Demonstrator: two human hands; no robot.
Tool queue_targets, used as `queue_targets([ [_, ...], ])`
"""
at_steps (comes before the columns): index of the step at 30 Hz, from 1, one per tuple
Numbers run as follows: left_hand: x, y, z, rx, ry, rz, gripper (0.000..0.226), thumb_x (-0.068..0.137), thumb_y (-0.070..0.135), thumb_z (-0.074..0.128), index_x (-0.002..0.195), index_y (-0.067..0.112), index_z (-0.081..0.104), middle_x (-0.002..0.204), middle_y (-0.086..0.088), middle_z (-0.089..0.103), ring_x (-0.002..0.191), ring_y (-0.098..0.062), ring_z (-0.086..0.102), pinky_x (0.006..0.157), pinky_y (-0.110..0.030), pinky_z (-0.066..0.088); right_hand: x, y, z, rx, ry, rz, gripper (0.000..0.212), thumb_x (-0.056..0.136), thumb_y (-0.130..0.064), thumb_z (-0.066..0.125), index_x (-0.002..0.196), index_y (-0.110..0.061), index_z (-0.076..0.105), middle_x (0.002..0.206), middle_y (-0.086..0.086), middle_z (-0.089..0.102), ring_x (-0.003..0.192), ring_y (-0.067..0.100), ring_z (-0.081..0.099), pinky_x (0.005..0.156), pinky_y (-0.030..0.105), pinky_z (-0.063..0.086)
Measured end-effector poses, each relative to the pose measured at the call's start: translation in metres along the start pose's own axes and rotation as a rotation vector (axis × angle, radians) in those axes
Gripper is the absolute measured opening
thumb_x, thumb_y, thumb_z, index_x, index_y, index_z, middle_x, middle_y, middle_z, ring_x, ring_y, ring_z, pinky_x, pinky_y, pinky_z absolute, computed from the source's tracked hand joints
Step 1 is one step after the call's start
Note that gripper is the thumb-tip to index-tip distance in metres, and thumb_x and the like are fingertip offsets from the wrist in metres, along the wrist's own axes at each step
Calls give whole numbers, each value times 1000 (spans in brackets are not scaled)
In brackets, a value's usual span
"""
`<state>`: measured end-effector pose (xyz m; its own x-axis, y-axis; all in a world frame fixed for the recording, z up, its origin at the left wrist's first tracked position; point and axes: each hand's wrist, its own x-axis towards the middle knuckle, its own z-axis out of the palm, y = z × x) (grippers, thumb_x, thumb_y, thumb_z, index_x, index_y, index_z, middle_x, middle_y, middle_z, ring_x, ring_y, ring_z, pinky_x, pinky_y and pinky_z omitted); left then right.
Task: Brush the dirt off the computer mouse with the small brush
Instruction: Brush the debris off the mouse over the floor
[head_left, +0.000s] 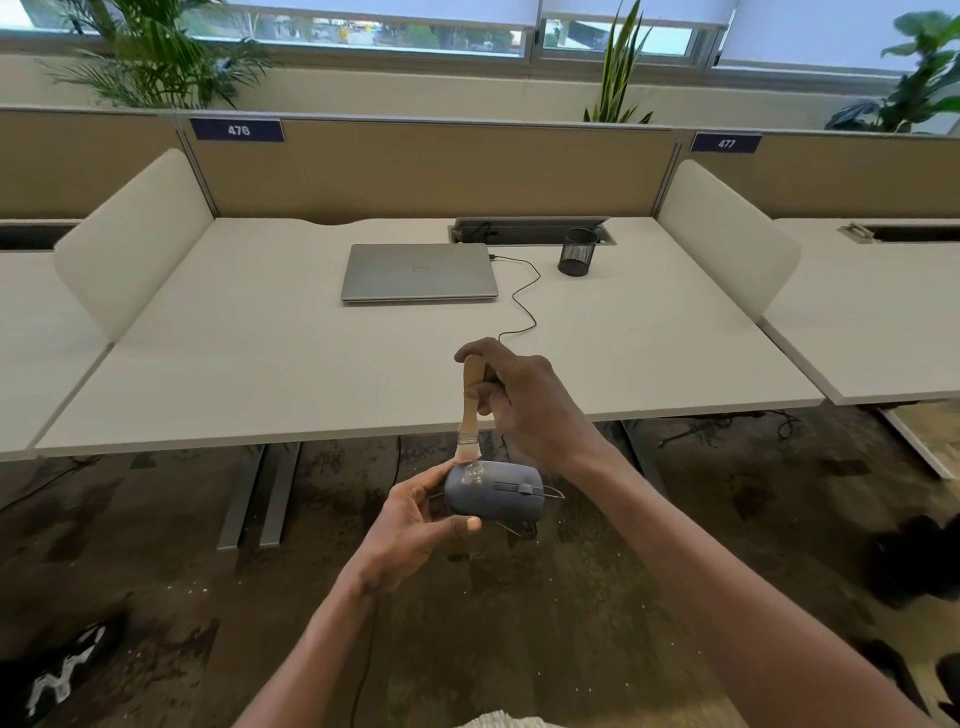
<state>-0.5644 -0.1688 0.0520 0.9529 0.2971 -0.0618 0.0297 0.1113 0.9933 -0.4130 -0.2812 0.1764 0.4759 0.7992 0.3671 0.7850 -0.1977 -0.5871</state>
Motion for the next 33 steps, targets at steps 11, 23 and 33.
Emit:
queue_targets([
  [11,2,0,-2,13,4,2,75,69,22,89,137,24,57,135,0,66,129,-21,61,101,-31,55,-5,2,-4,-12,22,3,37,96,2,58,128,-15,53,92,5,67,75,4,64,73,30,62],
  [23,0,-1,-1,38,9,-6,70,73,10,86,134,27,57,132,4,67,128,-19,61,100,-30,55,-19,5,-4,21,58,1,36,94,2,61,125,-15,53,93,7,67,80,7,67,71,23,60],
  [33,-2,3,1,15,12,1,74,67,24,88,135,25,57,132,2,67,127,-19,62,99,-30,56,-25,5,-7,24,89,13,39,93,5,62,126,-14,53,96,8,68,85,17,70,74,20,60],
])
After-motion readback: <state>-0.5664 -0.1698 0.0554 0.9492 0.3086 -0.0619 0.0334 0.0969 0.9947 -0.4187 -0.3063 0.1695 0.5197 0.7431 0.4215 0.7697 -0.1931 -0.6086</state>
